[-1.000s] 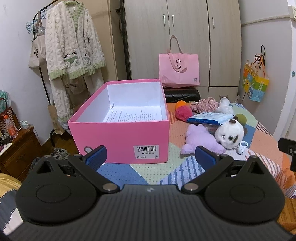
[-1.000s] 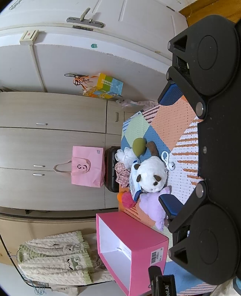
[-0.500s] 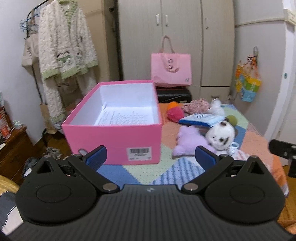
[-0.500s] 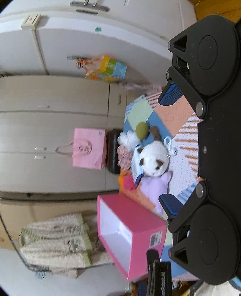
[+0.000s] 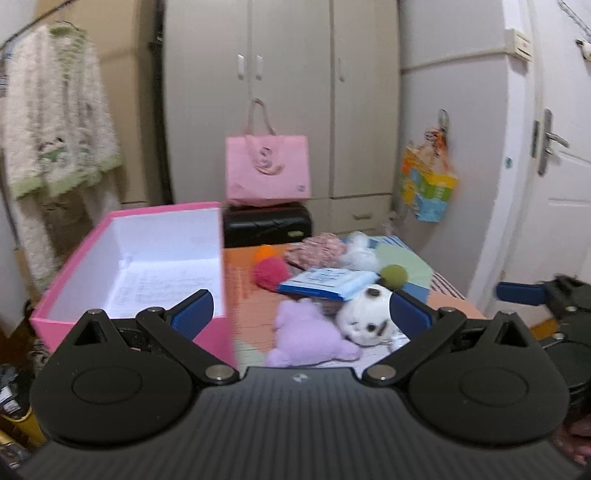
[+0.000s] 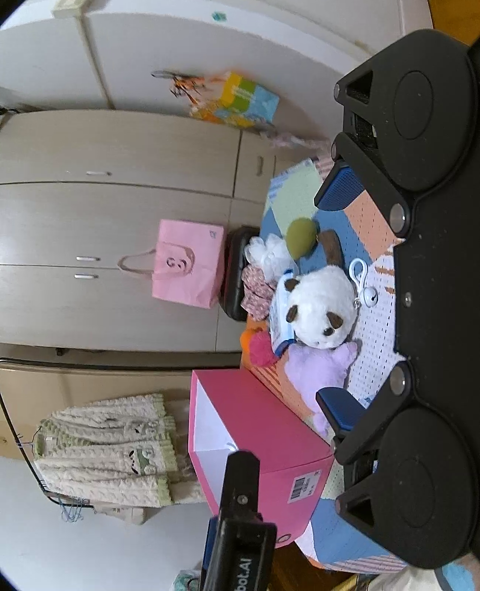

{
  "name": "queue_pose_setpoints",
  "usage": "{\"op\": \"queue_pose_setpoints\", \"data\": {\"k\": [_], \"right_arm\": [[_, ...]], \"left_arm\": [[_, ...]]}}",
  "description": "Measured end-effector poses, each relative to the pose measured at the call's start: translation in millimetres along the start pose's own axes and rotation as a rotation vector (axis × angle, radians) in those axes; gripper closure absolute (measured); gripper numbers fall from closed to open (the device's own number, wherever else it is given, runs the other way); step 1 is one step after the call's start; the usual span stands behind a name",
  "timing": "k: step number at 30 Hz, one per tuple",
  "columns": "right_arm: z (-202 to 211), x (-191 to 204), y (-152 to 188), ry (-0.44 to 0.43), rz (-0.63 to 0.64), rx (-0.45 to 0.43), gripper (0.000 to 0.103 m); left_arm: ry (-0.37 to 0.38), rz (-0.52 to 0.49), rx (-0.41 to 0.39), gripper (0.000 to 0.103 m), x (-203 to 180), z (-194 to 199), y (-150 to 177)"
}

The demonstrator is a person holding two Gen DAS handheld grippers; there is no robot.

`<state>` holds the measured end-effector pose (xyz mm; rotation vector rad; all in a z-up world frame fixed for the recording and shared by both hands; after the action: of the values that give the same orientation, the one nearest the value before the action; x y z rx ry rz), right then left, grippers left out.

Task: Organize soft objects
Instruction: 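Close the left tool on the white panda plush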

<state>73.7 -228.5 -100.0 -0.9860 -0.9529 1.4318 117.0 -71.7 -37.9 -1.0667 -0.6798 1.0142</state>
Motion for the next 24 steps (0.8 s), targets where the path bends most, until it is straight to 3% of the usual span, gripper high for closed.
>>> {"op": "queue_pose_setpoints", "data": {"k": [9,18,24], "right_arm": [[-42.1,-12.9,8.4,-0.118,-0.055,0.052,0.000],[-91.4,-16.9,26.7,-0.212,-0.064,0.126,0.000],[-121.8,-15.7,38.9,-0.203,-0.040,0.135,0.007]], "left_arm": [[0.161,0.021,0.092,0.002,-26.6,-50.3,3.6],[0.231,0.032,0.180,0.004,-37.0,-101.4,21.8],[0.279,0.034,0.196,0.018,-42.9,-129.3,31.9]]}}
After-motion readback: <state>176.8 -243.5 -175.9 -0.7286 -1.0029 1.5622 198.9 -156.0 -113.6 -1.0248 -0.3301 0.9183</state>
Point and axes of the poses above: each gripper's, at about its wrist camera, not at the fingertips, and z roughly against the way its jaws point, x to its left, y to its underside, the point moved 9 cm from there along -z, roughly the way its jaws point, and after that the axes turned 4 degrees about -x, right-handed, at the moved point
